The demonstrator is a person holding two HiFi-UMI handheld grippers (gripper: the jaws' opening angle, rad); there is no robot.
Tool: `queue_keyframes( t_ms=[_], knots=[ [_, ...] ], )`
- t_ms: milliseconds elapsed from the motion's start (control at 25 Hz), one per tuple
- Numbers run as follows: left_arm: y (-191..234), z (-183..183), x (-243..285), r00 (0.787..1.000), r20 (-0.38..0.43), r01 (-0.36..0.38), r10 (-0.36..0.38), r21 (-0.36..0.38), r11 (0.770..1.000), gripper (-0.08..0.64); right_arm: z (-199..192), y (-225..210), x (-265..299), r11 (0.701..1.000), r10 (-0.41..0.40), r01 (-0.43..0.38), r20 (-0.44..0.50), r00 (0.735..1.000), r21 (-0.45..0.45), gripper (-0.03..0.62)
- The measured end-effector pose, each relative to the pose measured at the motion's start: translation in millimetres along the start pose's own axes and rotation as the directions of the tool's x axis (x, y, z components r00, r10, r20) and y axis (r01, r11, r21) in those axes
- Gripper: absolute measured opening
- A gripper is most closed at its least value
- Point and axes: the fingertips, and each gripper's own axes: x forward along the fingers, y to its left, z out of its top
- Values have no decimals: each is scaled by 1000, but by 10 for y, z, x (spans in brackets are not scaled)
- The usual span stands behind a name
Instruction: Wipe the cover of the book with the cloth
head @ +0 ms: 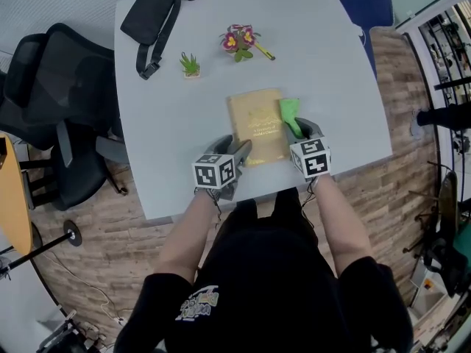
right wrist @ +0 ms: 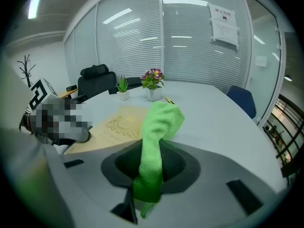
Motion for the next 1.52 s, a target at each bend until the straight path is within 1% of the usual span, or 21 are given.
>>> queue_keyframes(
  t_ms=[120,200,320,480,640,840,1120,1200,1280,1520],
  knots=[
    [2,-3,3,1000,0,0,0,1,1000,276,-49,-139,-47,999,-47,47,-20,999,12,97],
    [1,-1,0,1000,-1,-1,1,2,1000,276,-40,-172,-101,998,-68,69,-13,998,12,97],
    [0,6,-2,1000,0,-1,1,4,1000,276,18,-78,-173,998,-63,63,15,998,9,97],
    [4,4,-7,1000,-4,1,-1,0,1000,276,87,239,-223,1000,-8,8,45,999,7,97],
    [5,0,0,1000,-6,1,-1,-2,1000,276,108,564,-237,998,55,-58,60,997,35,97],
    [5,7,4,1000,-4,2,-2,-1,1000,276,61,901,-210,984,134,-140,58,989,108,97],
    [3,3,-7,1000,-11,5,-5,-6,1000,276,-14,1240,-175,969,207,-210,35,978,133,97],
    [4,1,-9,1000,-15,5,-5,-9,1000,276,-63,1315,-166,969,214,-215,23,977,122,97],
    [6,2,-8,1000,-16,5,-5,-10,1000,276,-101,1347,-163,974,206,-207,20,978,89,97],
    [10,2,-1,1000,-17,5,-5,-11,1000,276,-129,1320,-162,980,197,-197,1,980,9,97]
  ],
)
